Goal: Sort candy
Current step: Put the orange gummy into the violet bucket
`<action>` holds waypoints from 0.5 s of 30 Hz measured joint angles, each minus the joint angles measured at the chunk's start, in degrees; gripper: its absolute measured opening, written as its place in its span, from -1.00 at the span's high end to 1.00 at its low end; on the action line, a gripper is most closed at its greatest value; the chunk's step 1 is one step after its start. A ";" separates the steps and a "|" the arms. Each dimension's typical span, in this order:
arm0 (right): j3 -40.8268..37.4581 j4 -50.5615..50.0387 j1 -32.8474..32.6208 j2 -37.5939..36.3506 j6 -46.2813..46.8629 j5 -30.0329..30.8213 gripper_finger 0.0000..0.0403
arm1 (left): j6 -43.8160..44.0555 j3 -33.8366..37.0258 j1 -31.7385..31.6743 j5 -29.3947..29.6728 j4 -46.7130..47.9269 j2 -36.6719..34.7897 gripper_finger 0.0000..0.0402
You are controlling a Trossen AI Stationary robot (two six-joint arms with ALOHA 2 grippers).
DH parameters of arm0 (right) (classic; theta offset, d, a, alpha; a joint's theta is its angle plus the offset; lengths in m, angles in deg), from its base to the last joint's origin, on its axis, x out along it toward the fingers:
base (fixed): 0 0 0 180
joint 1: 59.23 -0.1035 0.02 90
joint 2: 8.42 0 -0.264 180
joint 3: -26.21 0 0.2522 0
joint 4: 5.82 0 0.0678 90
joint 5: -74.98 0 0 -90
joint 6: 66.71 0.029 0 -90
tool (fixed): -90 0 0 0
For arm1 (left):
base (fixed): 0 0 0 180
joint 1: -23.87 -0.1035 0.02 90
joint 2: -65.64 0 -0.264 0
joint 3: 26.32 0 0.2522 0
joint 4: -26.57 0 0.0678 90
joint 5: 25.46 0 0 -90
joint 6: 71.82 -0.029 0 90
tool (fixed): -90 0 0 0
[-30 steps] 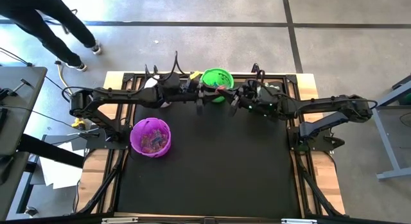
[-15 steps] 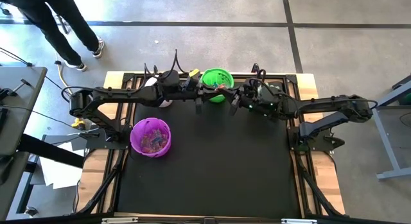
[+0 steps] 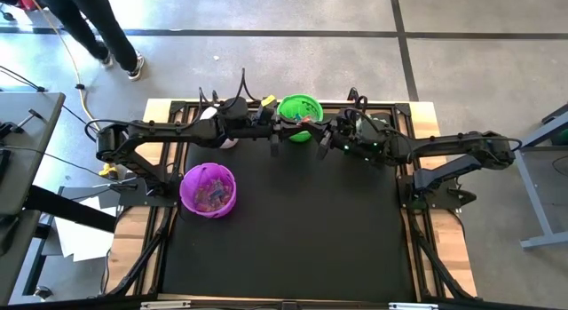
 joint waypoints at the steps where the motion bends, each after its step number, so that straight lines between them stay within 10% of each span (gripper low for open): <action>1: 0.00 0.00 0.00 0.00 0.00 0.00 1.00 | -0.14 0.00 0.00 0.00 0.00 -0.01 1.00; 15: 0.00 0.50 -0.07 0.07 -0.53 -0.64 0.34 | -0.31 -0.04 0.02 0.19 0.17 0.11 1.00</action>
